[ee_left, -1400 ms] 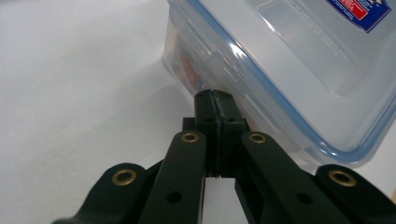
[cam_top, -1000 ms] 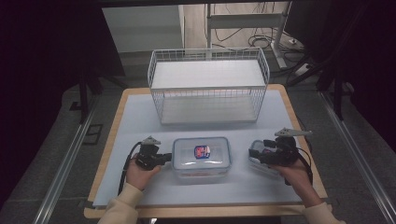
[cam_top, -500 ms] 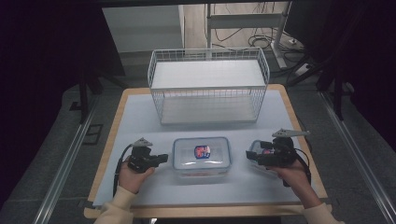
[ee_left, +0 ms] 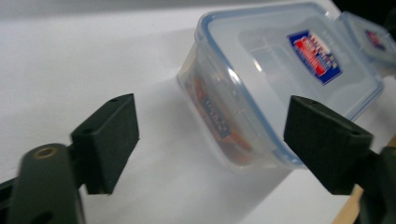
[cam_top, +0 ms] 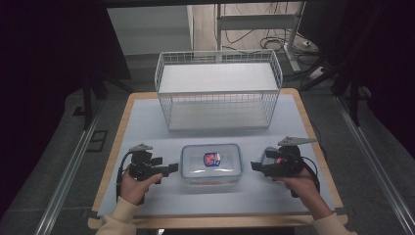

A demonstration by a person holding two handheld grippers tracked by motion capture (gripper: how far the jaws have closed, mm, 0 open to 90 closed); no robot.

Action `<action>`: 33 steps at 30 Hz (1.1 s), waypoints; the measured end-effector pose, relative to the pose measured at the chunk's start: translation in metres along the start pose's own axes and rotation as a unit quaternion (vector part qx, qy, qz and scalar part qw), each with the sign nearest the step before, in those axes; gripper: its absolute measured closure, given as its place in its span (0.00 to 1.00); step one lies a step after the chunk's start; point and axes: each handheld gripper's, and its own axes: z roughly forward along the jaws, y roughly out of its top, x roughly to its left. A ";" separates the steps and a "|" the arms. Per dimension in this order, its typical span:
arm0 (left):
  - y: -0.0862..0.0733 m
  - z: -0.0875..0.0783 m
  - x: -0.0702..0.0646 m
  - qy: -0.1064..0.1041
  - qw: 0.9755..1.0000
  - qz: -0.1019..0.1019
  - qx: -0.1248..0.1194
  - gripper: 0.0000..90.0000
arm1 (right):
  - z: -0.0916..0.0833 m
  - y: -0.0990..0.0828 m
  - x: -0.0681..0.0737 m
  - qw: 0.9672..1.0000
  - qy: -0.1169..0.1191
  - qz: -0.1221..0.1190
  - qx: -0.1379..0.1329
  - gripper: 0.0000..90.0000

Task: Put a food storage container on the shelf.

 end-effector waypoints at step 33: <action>0.006 0.043 0.000 -0.090 0.995 -0.031 0.041 0.16 | 0.074 0.007 0.022 0.992 0.021 0.093 0.084 0.16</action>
